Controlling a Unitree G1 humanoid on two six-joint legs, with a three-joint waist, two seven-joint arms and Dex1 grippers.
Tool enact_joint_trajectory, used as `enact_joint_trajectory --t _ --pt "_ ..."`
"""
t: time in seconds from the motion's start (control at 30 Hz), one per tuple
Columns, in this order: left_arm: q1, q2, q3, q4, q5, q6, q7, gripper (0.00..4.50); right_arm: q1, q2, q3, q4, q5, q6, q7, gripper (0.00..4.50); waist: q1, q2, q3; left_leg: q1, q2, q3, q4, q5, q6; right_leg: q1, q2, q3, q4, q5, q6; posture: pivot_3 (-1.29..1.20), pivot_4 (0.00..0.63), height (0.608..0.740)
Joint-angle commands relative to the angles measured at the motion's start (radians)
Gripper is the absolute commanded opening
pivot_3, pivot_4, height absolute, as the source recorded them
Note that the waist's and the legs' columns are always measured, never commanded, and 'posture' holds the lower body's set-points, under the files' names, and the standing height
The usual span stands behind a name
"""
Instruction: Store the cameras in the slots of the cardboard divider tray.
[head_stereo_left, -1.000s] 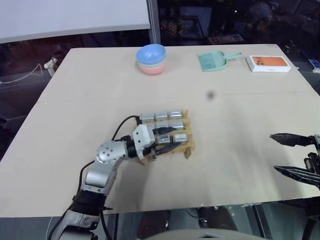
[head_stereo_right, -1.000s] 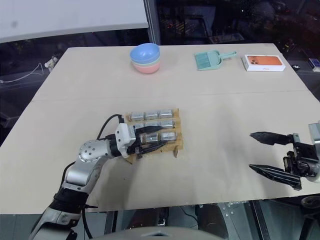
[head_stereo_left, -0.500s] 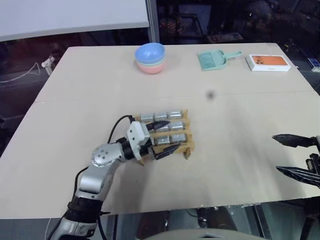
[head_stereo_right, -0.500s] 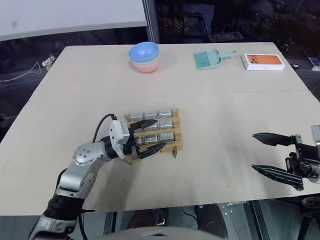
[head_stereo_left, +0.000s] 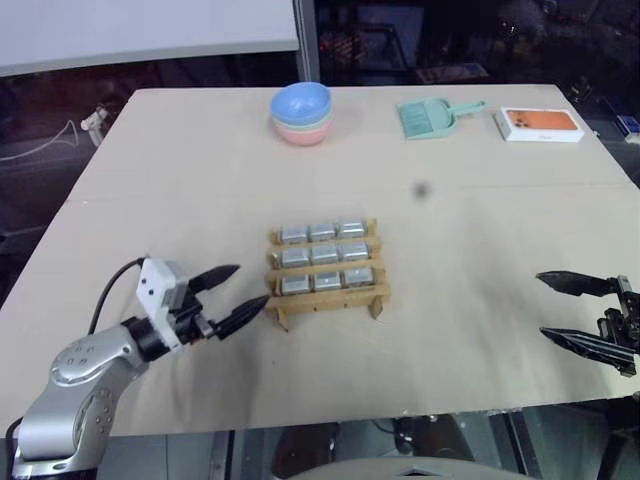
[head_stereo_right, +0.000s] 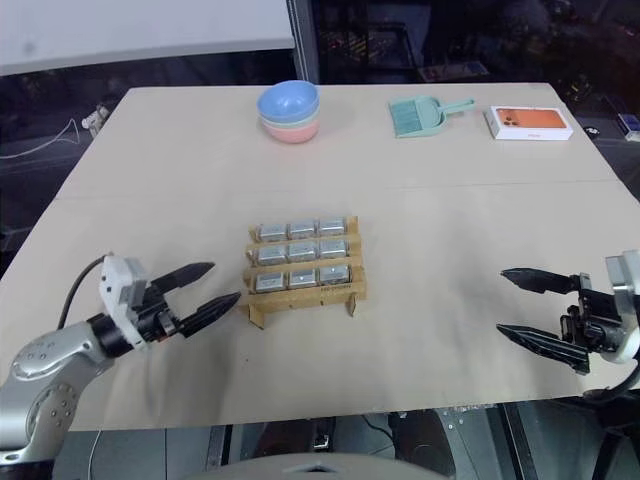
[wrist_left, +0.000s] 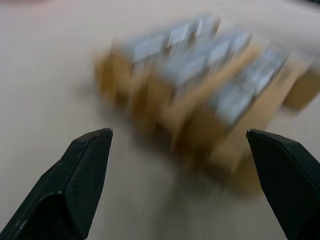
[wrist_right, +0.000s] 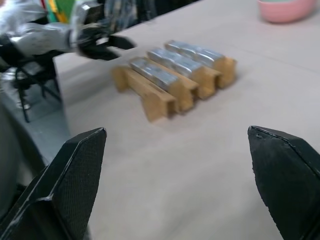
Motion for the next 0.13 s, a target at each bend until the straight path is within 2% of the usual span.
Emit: enact_joint_trajectory --t 0.03,0.13 --pt "0.057 -0.019 0.018 0.018 0.069 -0.084 0.001 4.45 -0.015 0.009 0.005 0.051 -0.027 -0.060 0.034 4.50 0.001 0.000 0.000 -0.001 0.000 0.000 0.000 0.000 0.000 0.000 0.000 0.000 0.000 0.000 0.000 0.00 0.150 0.740" --pt "0.093 -0.042 0.013 0.003 0.105 -0.115 0.023 4.45 -0.023 0.015 0.018 0.081 -0.044 -0.082 0.040 4.50 0.002 0.000 0.000 -0.001 0.000 0.000 0.000 0.000 0.000 -0.001 0.000 0.000 0.000 0.000 0.000 0.00 0.150 0.740"
